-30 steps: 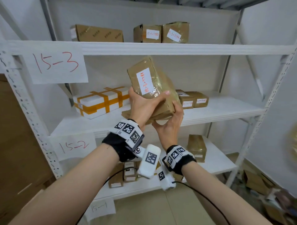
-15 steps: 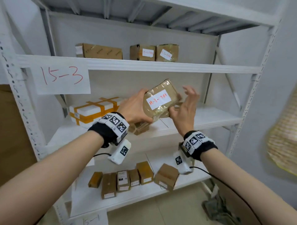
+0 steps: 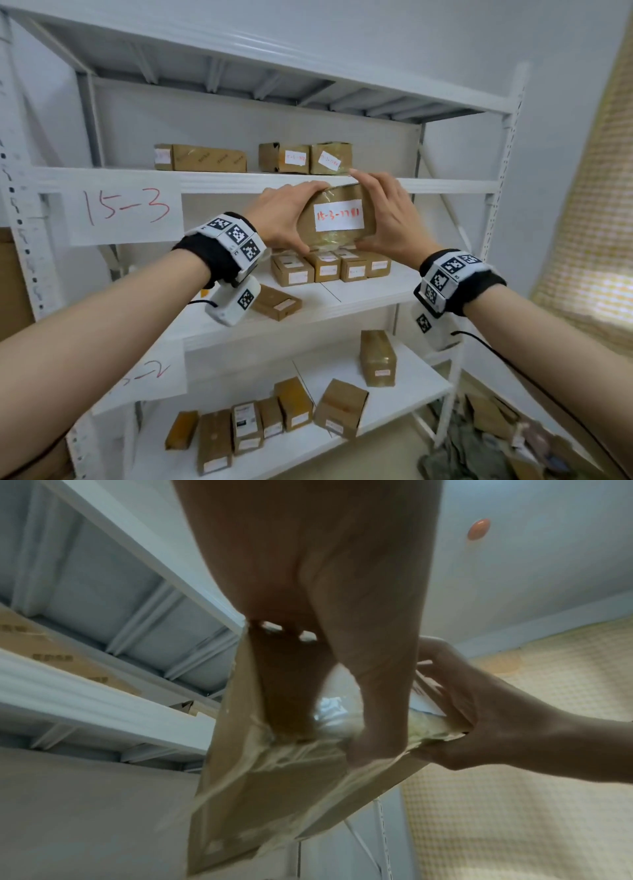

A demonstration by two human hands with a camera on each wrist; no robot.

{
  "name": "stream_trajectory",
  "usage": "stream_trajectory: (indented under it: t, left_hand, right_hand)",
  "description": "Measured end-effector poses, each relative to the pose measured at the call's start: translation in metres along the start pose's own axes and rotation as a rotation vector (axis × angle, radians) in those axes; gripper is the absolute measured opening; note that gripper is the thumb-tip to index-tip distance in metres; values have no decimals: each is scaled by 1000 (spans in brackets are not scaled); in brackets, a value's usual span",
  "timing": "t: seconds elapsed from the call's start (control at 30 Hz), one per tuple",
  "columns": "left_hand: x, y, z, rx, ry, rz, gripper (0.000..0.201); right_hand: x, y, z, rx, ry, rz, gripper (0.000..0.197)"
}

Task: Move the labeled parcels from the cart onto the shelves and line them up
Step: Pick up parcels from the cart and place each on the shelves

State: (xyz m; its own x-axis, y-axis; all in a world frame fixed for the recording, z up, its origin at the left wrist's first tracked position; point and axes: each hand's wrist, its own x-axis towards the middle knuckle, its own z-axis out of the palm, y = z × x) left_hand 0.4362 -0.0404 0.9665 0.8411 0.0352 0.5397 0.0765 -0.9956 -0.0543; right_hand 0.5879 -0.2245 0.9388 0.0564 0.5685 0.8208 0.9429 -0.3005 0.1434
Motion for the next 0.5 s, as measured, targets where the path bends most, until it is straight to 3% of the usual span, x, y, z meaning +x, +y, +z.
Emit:
stream_trajectory:
  t: [0.33,0.5]
  left_hand:
    - [36,24,-22,72,223,207,114]
    - [66,33,-16,-186,437,76,92]
  right_hand:
    - [-4,13,-49,-309,262,11,106]
    - [4,37,-56,-368,383,80,98]
